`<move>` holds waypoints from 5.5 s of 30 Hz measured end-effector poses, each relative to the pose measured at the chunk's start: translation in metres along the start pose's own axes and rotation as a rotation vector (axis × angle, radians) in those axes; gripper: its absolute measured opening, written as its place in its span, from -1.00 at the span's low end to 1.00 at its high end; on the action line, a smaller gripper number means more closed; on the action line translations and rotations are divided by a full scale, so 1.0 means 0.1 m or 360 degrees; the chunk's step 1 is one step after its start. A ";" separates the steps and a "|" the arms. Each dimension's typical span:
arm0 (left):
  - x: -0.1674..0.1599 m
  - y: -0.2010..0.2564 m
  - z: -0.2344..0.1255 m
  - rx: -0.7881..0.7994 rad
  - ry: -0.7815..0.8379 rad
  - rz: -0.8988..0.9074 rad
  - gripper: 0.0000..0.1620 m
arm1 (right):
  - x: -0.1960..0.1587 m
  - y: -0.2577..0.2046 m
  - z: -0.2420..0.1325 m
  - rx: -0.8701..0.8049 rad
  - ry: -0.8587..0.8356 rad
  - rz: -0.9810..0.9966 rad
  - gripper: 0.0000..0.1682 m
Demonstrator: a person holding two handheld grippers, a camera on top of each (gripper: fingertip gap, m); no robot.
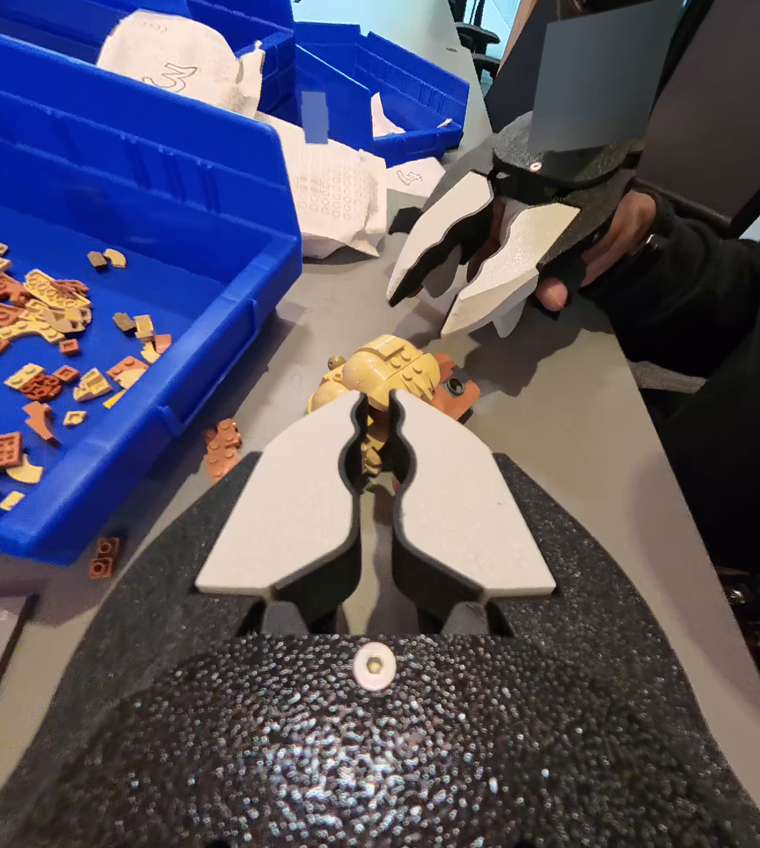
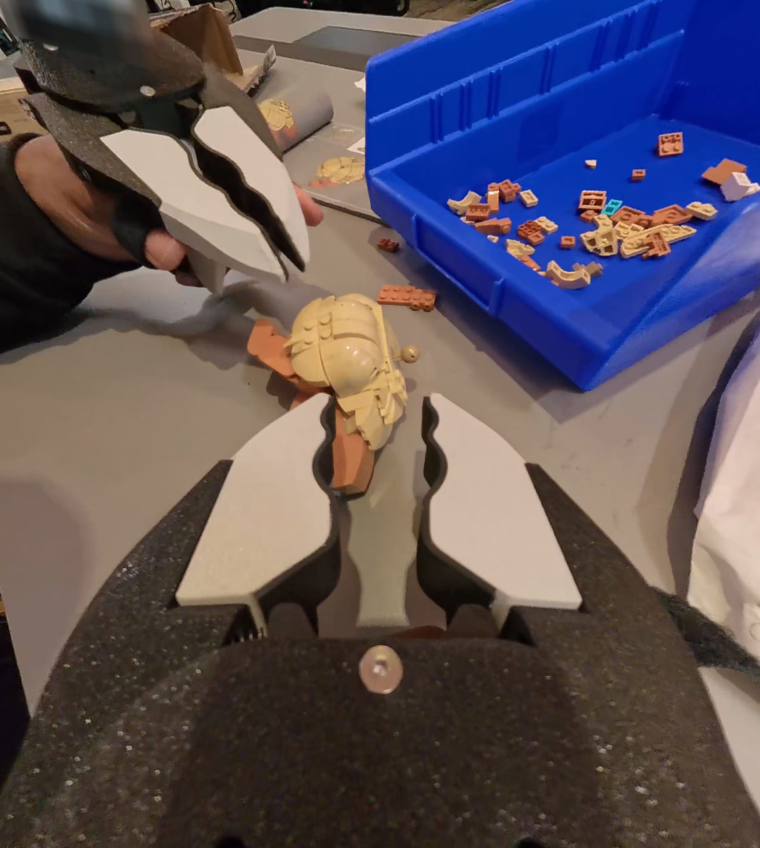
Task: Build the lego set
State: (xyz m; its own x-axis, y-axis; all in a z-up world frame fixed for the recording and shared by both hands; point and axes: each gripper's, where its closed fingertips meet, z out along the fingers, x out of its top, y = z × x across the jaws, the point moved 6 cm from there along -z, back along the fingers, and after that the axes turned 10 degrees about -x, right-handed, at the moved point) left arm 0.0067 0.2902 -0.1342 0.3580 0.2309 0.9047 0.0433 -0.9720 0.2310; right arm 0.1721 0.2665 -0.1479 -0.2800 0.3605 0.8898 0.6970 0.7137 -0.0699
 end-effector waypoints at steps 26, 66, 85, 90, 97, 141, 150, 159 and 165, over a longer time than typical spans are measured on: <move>0.33 -0.04 0.06 -0.0094 -0.0185 -0.0003 -0.61 | -0.11 0.30 -0.45 -0.0016 0.0197 0.0186 -0.62; -0.38 0.52 0.04 0.0309 -0.0102 -0.0257 -0.53 | 0.16 0.28 0.45 0.0770 -0.0311 0.0769 -0.49; -0.34 0.68 0.27 0.0053 -0.0176 -0.0186 -0.55 | 0.13 0.33 0.63 0.0691 -0.0468 0.0801 -0.85; -0.33 0.68 0.26 0.0025 -0.0151 -0.0191 -0.56 | 0.12 0.28 0.66 0.0722 -0.0518 0.0750 -0.89; -0.33 0.70 0.26 -0.0001 -0.0145 -0.0174 -0.58 | 0.12 0.22 0.68 0.0747 -0.0551 0.0671 -0.91; -0.31 0.63 -0.08 -0.0066 0.0143 -0.0316 -0.59 | 0.14 0.07 0.75 0.0879 -0.0701 0.0577 -0.88; -0.29 0.61 -0.16 -0.0074 0.0245 -0.0359 -0.59 | 0.18 0.00 0.69 0.0781 -0.0540 0.0484 -0.88; -0.37 0.36 -0.22 0.0060 0.0083 -0.0418 -0.40 | 0.30 -0.18 0.51 0.0553 -0.0349 0.0005 -0.88; -0.37 0.30 -0.02 -0.0110 -0.0129 -0.0372 -0.14 | 0.33 -0.31 0.39 0.0478 -0.0212 -0.0217 -0.89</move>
State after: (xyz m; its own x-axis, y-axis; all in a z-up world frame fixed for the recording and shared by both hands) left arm -0.0072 0.2529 -0.1601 0.4193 0.4420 0.7930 0.0710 -0.8868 0.4567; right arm 0.1155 0.2795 -0.1337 -0.4545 0.3110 0.8347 0.4275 0.8983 -0.1019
